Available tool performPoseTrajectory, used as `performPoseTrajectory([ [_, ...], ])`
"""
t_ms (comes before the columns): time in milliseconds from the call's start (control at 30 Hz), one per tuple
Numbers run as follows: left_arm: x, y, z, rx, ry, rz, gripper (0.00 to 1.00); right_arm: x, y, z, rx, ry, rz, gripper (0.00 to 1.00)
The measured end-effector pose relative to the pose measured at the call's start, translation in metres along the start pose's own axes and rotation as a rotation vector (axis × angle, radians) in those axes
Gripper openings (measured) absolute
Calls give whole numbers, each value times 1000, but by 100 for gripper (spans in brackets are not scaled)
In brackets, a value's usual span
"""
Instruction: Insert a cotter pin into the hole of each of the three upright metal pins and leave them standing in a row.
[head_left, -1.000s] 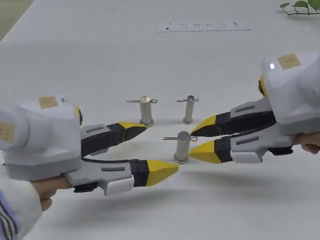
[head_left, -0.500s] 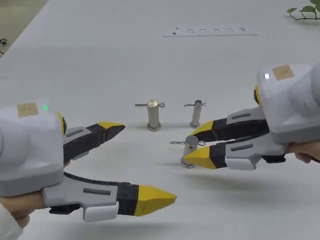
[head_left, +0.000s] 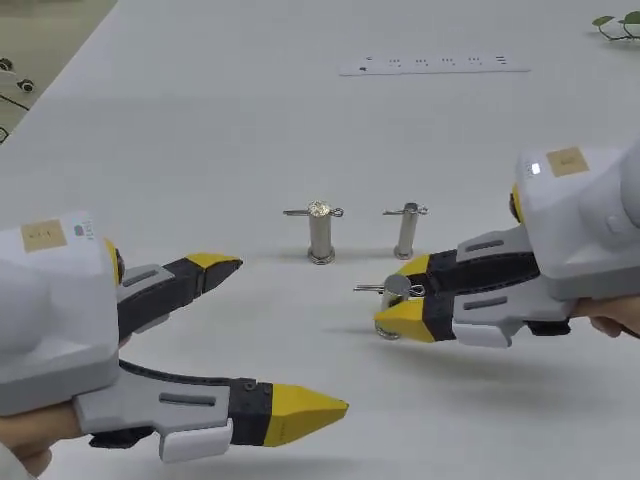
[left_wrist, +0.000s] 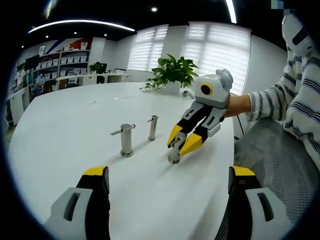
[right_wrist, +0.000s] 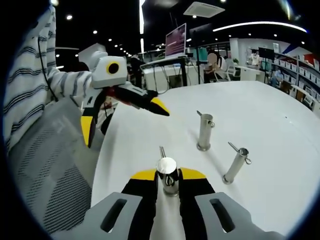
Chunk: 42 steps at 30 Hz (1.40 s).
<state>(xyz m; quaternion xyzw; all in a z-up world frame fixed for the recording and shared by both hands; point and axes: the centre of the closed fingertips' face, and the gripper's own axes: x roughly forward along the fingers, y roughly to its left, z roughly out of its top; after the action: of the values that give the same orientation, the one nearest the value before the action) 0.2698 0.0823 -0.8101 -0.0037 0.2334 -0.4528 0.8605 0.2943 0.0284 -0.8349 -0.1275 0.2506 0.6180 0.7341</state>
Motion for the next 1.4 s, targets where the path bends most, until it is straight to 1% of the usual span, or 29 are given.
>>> performPoseTrajectory([
  [300,1,-2,-1,-8,5,1,99,0,1,0,-20,-4,10,16],
  [433,2,-1,-1,-5,9,1,99,-1,3,-1,-74,10,15,15],
  [533,3,2,-3,-13,25,22,99,-2,3,0,-90,25,15,14],
  [600,3,2,-3,-5,24,23,99,-2,2,0,-98,29,15,14],
  [767,3,1,0,-5,19,25,99,-8,-2,-1,-88,28,11,13],
  [800,2,1,-1,-5,22,27,99,-12,-4,0,-79,21,9,13],
  [933,1,1,-2,-9,22,31,99,-27,-11,1,-89,17,5,13],
  [1100,0,-2,-6,-23,35,22,99,-48,-27,-2,-100,24,-2,13],
  [1200,-1,-4,-6,-26,31,20,99,-60,-37,-5,-122,34,2,13],
  [1300,0,-6,-7,-26,33,20,99,-67,-46,-8,-123,40,-3,13],
  [1400,-1,-7,-8,-29,37,22,99,-72,-56,-9,-102,27,-15,13],
])
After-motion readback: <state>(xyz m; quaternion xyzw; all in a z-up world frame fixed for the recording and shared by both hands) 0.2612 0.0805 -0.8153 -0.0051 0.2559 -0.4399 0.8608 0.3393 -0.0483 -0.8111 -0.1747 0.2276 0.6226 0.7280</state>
